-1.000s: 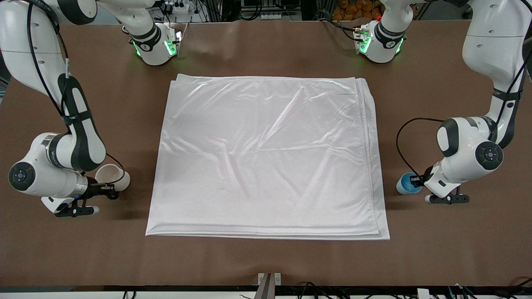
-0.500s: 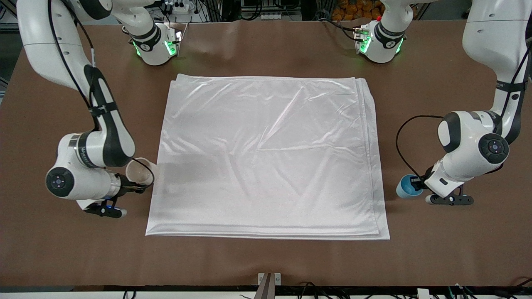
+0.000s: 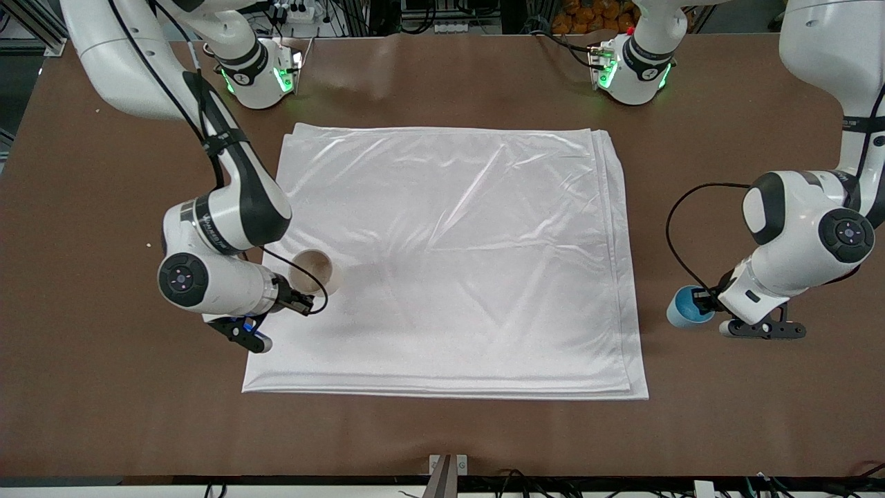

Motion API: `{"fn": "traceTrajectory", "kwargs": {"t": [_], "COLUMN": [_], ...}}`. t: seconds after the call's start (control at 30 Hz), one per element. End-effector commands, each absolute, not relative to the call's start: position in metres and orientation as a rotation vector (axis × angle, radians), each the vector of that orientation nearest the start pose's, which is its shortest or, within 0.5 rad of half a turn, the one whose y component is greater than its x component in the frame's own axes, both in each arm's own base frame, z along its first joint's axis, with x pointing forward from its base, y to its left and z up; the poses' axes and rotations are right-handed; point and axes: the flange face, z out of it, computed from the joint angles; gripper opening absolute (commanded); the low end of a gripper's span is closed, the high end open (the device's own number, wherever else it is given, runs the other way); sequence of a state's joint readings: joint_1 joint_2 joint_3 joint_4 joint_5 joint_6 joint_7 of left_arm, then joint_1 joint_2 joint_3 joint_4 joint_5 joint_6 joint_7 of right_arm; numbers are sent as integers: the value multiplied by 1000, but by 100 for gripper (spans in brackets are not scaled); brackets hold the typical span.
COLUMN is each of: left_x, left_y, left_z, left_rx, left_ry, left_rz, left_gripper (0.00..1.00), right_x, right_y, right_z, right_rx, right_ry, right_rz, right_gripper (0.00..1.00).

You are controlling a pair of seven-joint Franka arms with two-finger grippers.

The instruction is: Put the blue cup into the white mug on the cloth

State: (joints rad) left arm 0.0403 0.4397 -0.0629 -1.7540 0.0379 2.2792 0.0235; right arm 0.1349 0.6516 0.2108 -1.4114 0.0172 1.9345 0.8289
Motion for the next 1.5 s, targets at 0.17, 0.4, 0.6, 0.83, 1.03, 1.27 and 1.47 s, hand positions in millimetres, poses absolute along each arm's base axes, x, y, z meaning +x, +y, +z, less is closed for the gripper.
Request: {"fn": "traceTrajectory", "kwargs": {"t": [0.17,0.4,0.6,0.83,1.03,1.27,1.47], "left_x": [664,665,664,663,663,665,669], "left_y": [-18,-18,-21,-29,-30,-32,-48], "left_z": [354,360,369,373,376,392,413], "left_rx": [-3120,-3117,-3116,-3113,-3112,-3102,-3103], "left_ry": [168,194,203,223,225,239,273], "left_rz": [-143,-157,-177,-170,-175,-186,-169], "left_gripper": [0,0,0,0,0,0,0], "right_x": [652,632,618,603,598,603,618], "right_y": [317,370,407,427,434,428,405], "right_z": [321,308,286,262,247,249,260], "right_rx": [-2835,-2786,-2716,-2747,-2759,-2748,-2739], "right_ry": [1084,1144,1225,1198,1185,1205,1225], "right_rz": [159,126,103,116,109,112,97], "right_gripper": [0,0,0,5,36,100,100]}}
